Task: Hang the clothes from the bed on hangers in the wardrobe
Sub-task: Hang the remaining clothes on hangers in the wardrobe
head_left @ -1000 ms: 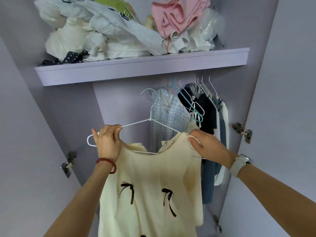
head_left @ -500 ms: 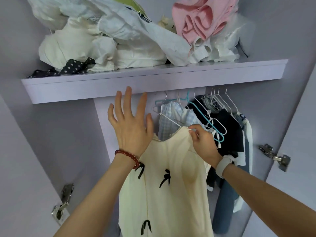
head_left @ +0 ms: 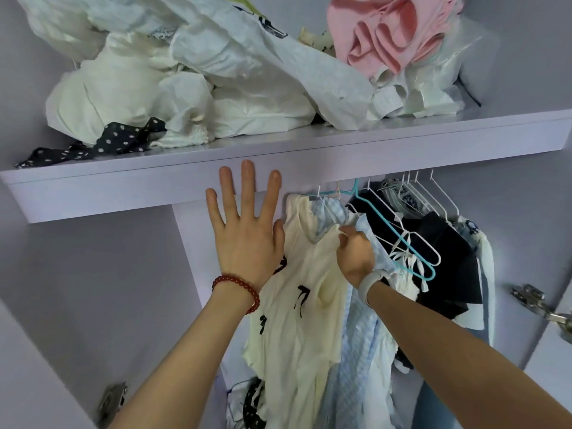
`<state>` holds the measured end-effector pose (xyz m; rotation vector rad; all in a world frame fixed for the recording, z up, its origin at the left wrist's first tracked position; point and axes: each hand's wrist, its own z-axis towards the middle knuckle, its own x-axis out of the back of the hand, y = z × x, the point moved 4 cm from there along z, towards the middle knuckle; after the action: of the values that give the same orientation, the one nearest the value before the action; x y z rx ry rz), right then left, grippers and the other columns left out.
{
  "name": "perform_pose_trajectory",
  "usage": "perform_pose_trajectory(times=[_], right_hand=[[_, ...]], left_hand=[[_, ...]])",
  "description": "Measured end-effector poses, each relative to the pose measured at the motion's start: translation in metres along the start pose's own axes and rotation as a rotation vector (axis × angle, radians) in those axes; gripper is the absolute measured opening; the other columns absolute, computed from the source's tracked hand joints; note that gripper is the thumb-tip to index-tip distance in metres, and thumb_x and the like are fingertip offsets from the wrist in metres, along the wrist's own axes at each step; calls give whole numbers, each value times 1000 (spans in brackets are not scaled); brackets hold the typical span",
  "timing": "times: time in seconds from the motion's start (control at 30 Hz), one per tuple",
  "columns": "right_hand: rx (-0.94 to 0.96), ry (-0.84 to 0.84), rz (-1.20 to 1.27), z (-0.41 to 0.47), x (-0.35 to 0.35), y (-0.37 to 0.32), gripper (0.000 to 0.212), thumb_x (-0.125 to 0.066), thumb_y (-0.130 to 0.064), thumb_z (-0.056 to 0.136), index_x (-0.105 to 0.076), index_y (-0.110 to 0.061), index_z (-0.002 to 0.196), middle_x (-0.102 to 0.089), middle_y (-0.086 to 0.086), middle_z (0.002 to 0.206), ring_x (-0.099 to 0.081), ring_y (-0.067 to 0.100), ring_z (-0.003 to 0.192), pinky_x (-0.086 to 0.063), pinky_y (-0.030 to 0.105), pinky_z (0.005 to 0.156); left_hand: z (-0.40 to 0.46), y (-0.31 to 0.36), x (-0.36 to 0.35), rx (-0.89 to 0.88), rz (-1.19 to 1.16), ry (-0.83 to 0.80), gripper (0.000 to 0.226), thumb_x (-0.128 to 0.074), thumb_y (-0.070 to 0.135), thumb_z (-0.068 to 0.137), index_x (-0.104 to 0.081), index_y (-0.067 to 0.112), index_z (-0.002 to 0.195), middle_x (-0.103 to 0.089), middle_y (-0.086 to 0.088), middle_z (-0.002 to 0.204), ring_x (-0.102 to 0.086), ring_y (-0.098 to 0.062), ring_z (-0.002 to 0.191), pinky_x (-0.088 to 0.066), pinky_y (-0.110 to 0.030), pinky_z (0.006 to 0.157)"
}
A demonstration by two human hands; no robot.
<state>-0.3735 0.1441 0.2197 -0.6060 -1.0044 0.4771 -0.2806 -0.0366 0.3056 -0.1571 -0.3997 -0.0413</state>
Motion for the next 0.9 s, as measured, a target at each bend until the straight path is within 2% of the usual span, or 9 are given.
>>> perform_pose_trajectory(times=[0.1, 0.27, 0.4, 0.47, 0.53, 0.67, 0.8, 0.9], right_hand=[[10, -17, -11, -5, -3, 6, 34, -36, -14, 97, -50, -10, 127, -53, 22, 118, -53, 39, 104, -40, 35, 82], [175, -40, -45, -17, 13, 16, 39, -41, -12, 93, -47, -13, 132, -52, 18, 123, -48, 37, 113, -40, 39, 95], [336, 74, -156, -48, 54, 36, 45, -33, -22, 87, -58, -3, 119, -59, 22, 114, -57, 42, 99, -47, 46, 85], [367, 101, -250, -67, 79, 53, 45, -33, -22, 86, -58, -4, 118, -59, 21, 117, -57, 40, 103, -47, 49, 85], [364, 129, -317, -89, 105, 78, 43, -33, -21, 88, -57, -6, 121, -57, 20, 122, -53, 40, 111, -45, 53, 92], [209, 145, -421, -157, 159, 147, 44, -33, -22, 88, -57, -6, 121, -58, 20, 123, -54, 41, 111, -42, 55, 92], [-72, 97, -433, -261, 214, 230, 45, -31, -23, 88, -54, -7, 124, -56, 18, 126, -52, 39, 115, -42, 56, 94], [-295, 89, -453, -352, 259, 286, 46, -32, -24, 86, -56, -6, 120, -58, 17, 122, -54, 39, 113, -44, 53, 91]], left_hand=[[1, 1, 2, 4, 5, -15, 76, -53, 32, 83, -14, 22, 147, -8, -15, 151, -1, -41, 138, 1, -54, 111], [-22, 21, 2, 108, -162, -65, 69, -51, 26, 80, -25, 19, 144, -14, -17, 152, -3, -38, 139, -3, -58, 110], [-60, 51, -18, 136, -292, -219, 62, -42, 26, 81, -29, 19, 142, -19, -15, 151, -8, -35, 139, -10, -64, 107], [-73, 74, -22, 128, -353, -284, 59, -37, 27, 82, -32, 18, 140, -25, -16, 149, -13, -34, 137, -14, -66, 105], [-86, 105, -21, 90, -404, -327, 55, -35, 28, 82, -37, 17, 137, -33, -16, 146, -19, -33, 135, -17, -65, 104], [-126, 191, -5, -41, -530, -470, 52, -33, 31, 84, -47, 16, 132, -42, -15, 141, -34, -34, 131, -24, -61, 102], [-186, 297, 33, -221, -671, -707, 47, -44, 28, 81, -56, 12, 124, -50, -16, 134, -46, -36, 124, -33, -64, 94], [-239, 376, 81, -415, -812, -851, 44, -50, 24, 80, -59, 9, 120, -54, -18, 129, -51, -36, 118, -40, -60, 91]])
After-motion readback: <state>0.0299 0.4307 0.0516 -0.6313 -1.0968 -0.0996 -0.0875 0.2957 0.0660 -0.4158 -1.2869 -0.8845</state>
